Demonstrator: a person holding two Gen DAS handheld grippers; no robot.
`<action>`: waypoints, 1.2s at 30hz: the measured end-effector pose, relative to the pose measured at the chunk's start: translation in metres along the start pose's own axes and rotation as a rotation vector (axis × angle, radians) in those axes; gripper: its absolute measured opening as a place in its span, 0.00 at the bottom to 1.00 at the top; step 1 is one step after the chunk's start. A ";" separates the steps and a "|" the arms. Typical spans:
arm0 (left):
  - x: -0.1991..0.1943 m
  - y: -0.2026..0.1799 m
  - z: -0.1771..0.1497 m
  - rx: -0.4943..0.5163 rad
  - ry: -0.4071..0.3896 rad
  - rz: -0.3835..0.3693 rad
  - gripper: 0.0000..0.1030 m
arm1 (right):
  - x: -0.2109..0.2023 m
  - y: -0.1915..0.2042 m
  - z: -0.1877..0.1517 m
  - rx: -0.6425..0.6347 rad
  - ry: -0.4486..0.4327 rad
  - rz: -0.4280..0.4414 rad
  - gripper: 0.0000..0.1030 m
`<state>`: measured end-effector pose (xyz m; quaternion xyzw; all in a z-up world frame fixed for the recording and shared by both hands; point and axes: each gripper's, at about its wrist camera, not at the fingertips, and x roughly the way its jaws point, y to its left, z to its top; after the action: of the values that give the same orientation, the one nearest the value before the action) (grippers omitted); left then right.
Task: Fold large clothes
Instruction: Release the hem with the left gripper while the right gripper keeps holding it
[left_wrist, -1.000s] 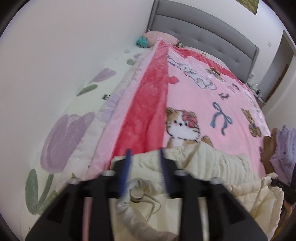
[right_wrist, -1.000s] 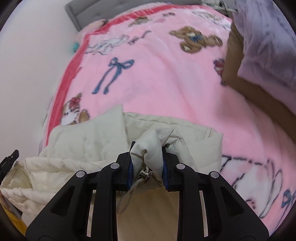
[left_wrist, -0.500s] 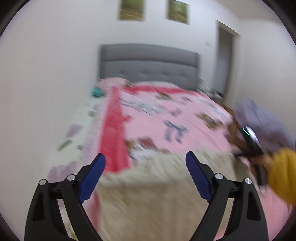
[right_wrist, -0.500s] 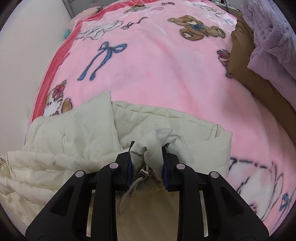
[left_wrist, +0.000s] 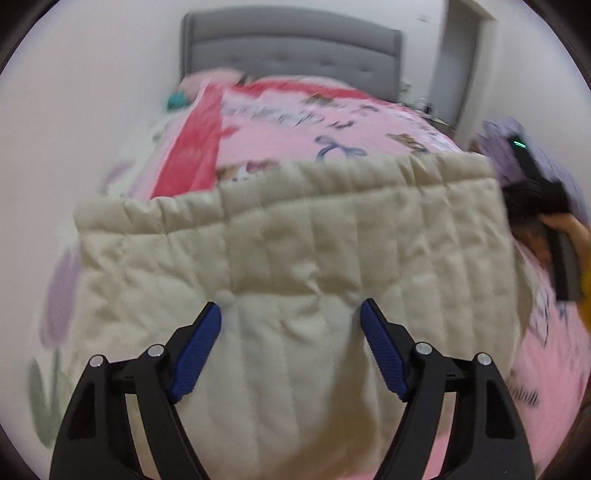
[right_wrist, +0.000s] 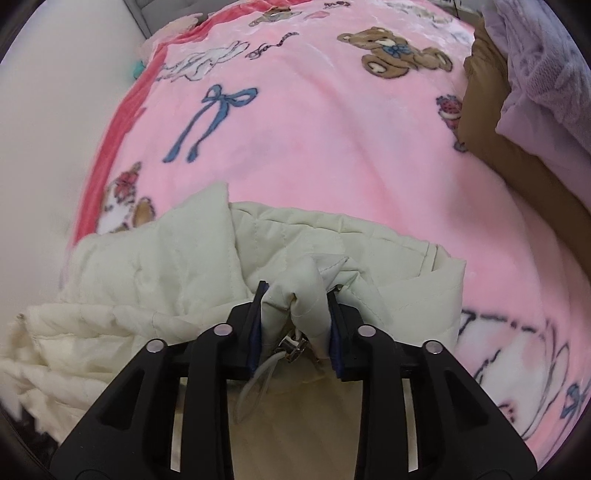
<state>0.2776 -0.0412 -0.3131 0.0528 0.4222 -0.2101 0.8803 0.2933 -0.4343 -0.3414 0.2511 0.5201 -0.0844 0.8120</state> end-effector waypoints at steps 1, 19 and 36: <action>0.008 0.004 0.003 -0.041 0.012 0.006 0.74 | -0.003 -0.003 0.001 0.016 0.000 0.027 0.34; 0.014 0.011 0.012 -0.145 0.032 0.061 0.74 | -0.060 -0.012 -0.038 -0.438 -0.166 -0.059 0.86; 0.016 -0.047 0.021 -0.164 0.021 0.016 0.69 | -0.074 -0.025 -0.056 -0.426 -0.128 -0.147 0.11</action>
<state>0.2822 -0.0943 -0.3078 -0.0139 0.4468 -0.1672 0.8788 0.2056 -0.4378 -0.3023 0.0295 0.4905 -0.0475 0.8696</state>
